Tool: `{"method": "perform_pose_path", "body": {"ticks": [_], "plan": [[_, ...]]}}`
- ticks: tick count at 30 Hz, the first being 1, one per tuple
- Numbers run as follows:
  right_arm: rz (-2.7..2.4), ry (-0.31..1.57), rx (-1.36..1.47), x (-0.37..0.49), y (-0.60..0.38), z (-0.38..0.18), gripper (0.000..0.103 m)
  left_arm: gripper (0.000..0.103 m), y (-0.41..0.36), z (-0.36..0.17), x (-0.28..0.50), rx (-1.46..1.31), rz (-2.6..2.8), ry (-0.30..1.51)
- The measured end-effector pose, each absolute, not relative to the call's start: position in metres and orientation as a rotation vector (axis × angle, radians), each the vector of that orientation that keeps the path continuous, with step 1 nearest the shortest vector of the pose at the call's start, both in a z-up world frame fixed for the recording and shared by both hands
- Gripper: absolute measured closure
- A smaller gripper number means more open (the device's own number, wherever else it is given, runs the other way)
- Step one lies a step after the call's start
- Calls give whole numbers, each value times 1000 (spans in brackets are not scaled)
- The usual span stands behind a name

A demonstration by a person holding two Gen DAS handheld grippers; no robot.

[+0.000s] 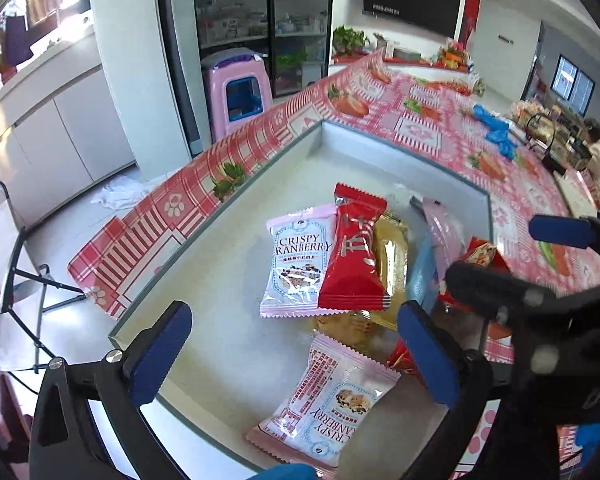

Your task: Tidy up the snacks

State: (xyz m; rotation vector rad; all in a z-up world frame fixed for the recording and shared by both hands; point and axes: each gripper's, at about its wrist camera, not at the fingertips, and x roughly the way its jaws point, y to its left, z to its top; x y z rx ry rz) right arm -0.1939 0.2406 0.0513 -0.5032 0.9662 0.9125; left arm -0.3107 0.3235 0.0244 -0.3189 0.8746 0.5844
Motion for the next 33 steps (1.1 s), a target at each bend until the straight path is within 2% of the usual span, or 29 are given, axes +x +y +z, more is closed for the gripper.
{"method": "perform_pose_path", "body": {"ticks": [33], "plan": [[910, 957, -562, -209, 229, 52, 0, 0, 308, 28, -310, -278, 579, 912]]}}
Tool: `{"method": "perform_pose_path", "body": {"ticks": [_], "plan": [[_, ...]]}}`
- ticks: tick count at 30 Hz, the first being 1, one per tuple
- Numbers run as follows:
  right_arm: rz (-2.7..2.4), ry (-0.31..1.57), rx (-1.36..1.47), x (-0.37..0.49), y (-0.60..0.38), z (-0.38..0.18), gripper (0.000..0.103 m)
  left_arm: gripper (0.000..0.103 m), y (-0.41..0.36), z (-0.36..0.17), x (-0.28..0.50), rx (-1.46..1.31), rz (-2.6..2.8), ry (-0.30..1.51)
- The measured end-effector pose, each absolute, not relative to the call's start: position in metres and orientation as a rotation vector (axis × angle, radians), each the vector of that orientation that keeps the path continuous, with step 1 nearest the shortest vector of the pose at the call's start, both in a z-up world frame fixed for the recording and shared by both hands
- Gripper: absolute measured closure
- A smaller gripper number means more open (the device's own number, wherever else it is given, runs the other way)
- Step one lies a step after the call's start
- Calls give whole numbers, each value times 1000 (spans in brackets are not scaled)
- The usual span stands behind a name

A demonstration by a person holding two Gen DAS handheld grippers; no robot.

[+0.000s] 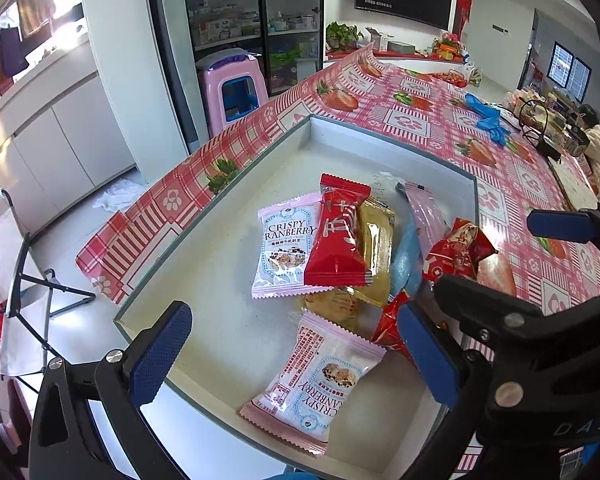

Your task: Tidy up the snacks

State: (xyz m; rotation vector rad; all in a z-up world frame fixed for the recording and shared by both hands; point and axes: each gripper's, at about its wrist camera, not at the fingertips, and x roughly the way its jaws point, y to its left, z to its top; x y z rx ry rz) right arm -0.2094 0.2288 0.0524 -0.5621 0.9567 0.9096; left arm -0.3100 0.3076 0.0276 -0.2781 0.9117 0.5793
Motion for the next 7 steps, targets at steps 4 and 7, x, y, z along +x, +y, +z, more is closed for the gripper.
{"method": "perform_pose_path", "body": {"ticks": [4, 7], "plan": [[911, 955, -558, -211, 227, 54, 0, 0, 306, 28, -311, -273, 583, 904], [915, 955, -553, -212, 226, 55, 0, 0, 302, 31, -312, -262, 578, 890]]}}
